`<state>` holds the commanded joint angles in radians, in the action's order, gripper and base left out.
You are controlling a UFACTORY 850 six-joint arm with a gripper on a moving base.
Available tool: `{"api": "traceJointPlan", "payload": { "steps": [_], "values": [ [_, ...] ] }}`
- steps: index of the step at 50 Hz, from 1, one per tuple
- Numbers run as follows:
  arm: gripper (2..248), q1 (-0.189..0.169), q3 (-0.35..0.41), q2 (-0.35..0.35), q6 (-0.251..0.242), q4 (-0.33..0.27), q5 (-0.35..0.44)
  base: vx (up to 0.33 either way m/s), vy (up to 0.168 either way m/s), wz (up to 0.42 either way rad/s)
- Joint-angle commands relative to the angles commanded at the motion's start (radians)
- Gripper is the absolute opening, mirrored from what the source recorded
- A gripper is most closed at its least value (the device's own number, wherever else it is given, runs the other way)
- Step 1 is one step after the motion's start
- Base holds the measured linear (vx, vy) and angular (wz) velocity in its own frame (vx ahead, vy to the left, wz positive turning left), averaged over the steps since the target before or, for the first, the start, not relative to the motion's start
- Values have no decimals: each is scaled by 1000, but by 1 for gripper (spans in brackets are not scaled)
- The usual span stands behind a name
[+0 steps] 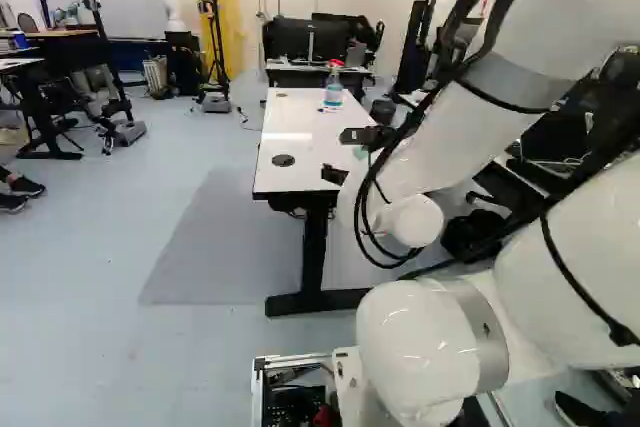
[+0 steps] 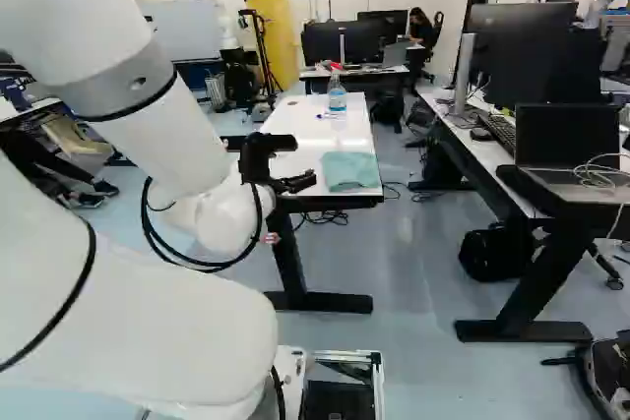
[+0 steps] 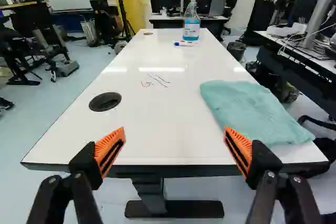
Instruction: Clean the table with the green towel
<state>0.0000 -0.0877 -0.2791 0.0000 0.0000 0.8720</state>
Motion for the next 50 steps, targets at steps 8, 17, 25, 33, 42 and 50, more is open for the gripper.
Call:
{"api": "traceJointPlan", "payload": {
  "steps": [8, 17, 25, 33, 42, 50],
  "values": [
    [247, -31, -38, 9, 0, 0, 0, 0, 0, 0],
    [247, -55, -71, 20, 0, 0, 0, 0, 0, 0],
    [247, -74, -99, 30, 0, 0, 0, 0, 0, 0],
    [247, -94, -130, 42, 0, 0, 0, 0, 0, 0],
    [247, -116, -168, 59, 0, 0, -13, 0, 0, 0],
    [247, -136, -204, 79, 0, 0, -48, 0, 0, 0]
  ]
}}
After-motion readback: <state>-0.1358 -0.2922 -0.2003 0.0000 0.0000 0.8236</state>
